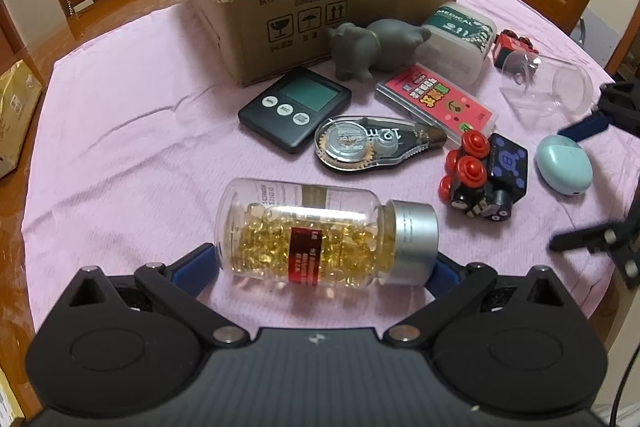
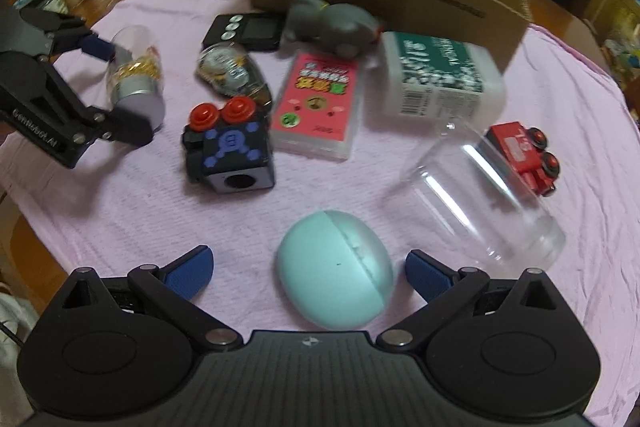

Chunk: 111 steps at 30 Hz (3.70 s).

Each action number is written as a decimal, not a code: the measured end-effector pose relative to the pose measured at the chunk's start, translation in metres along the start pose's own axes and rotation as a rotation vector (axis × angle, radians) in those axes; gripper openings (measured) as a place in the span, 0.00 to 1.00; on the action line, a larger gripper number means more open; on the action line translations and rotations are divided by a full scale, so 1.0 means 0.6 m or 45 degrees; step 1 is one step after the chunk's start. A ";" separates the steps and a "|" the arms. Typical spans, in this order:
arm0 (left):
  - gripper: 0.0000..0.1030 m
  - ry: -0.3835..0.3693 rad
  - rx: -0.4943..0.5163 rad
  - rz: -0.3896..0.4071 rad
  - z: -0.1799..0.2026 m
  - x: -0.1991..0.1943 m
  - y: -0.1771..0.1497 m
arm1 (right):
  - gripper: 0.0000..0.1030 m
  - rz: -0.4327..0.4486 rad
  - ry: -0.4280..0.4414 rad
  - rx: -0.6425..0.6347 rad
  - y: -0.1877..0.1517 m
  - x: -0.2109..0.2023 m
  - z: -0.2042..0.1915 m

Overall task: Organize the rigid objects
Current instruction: 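Reach the left tool to the gold capsule bottle and close on it, then close the right tool on the mint-green round case while the left tool holds the bottle, then carry the bottle and case into the cardboard box with both tools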

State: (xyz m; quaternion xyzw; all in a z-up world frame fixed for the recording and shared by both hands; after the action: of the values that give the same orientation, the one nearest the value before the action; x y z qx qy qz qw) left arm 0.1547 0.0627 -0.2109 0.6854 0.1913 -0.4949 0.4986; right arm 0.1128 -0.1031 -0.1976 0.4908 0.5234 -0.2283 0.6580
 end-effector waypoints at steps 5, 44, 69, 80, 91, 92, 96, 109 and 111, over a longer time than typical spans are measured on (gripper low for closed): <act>0.99 0.004 -0.006 -0.004 0.000 -0.001 -0.002 | 1.00 -0.054 0.066 -0.022 -0.016 -0.012 -0.038; 0.92 -0.001 -0.004 0.010 0.007 -0.021 0.022 | 0.56 0.031 -0.097 0.148 0.002 -0.023 -0.022; 0.92 0.071 -0.142 -0.083 0.037 -0.088 0.084 | 0.56 0.023 0.073 -0.112 0.059 -0.074 0.034; 0.92 0.041 -0.028 0.051 0.029 -0.140 0.242 | 0.56 0.139 0.060 -0.139 0.164 -0.140 0.086; 0.92 0.123 -0.023 0.135 -0.027 -0.059 0.402 | 0.56 0.254 0.026 -0.100 0.262 -0.158 0.144; 0.92 0.126 -0.032 0.130 -0.033 -0.045 0.413 | 0.56 0.258 0.018 -0.095 0.269 -0.156 0.150; 0.92 0.173 -0.054 0.115 -0.058 0.000 0.441 | 0.56 0.270 -0.004 -0.079 0.291 -0.151 0.172; 0.95 0.229 -0.158 0.198 -0.106 0.006 0.445 | 0.56 0.272 -0.030 -0.018 0.320 -0.133 0.206; 0.97 0.255 -0.143 0.220 -0.107 -0.014 0.434 | 0.56 0.270 -0.035 -0.018 0.325 -0.130 0.209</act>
State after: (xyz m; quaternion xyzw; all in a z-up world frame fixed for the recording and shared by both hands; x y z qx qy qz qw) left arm 0.3794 0.0087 -0.0742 0.7162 0.2078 -0.3679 0.5555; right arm 0.3029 -0.1498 -0.0509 0.5356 0.4611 -0.1604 0.6891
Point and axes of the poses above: each gripper's, at about its wrist camera, not at the fingertips, and x roughly the way its jaws point, z to its right, y to its top, the point moved 10 cm from there along x, roughly the way its jaws point, and after that the axes turned 2 degrees about -z, right-handed, at the moved point
